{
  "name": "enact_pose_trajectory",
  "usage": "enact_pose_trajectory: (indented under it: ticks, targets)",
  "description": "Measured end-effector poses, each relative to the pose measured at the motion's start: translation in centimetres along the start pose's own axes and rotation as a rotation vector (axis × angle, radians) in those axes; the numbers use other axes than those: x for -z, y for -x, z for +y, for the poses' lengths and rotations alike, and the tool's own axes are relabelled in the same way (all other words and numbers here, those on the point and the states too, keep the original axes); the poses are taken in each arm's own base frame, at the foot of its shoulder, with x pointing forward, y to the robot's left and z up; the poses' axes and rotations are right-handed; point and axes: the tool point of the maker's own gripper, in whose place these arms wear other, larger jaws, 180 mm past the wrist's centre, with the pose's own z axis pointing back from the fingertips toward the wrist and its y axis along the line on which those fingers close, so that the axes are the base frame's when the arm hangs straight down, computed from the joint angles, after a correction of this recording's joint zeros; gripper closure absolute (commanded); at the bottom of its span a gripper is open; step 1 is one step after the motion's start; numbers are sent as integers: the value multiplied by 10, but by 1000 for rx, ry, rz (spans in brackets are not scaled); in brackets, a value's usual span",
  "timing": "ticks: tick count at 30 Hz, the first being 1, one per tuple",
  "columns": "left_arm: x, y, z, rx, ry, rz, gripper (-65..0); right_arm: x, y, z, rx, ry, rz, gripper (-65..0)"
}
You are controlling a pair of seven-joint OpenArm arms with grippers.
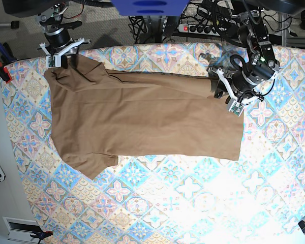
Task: Layout the t-shirt on the table in an organized manner, then fold the t-shirt properly
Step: 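Lower the right gripper onto the shirt's collar corner and grasp it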
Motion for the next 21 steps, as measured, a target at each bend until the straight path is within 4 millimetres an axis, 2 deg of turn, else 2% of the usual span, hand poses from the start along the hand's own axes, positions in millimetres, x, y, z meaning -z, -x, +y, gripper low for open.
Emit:
enact_pose_trajectory:
  ticks: [1,7,9,13,18,21]
  targets:
    - [0,0,0,0,0,0,-238,0,0,0,0,1,-1,0]
    - [0,0,0,0,0,0,-238,-1,-2,0,-9,4,3,0]
    - [0,0,0,0,0,0,-238,-4,-11,-2,-36,12,-11,0]
    - [0,0,0,0,1,0,-238,-11,-45,-1,-91,25,-100,0]
    - [0,0,0,-1,1,0,-238,-10,-42,3,-94,14,-82,0]
    - [0,2,-1,-1,2,5,-238,-4,-53,2,-99,18,-109,0]
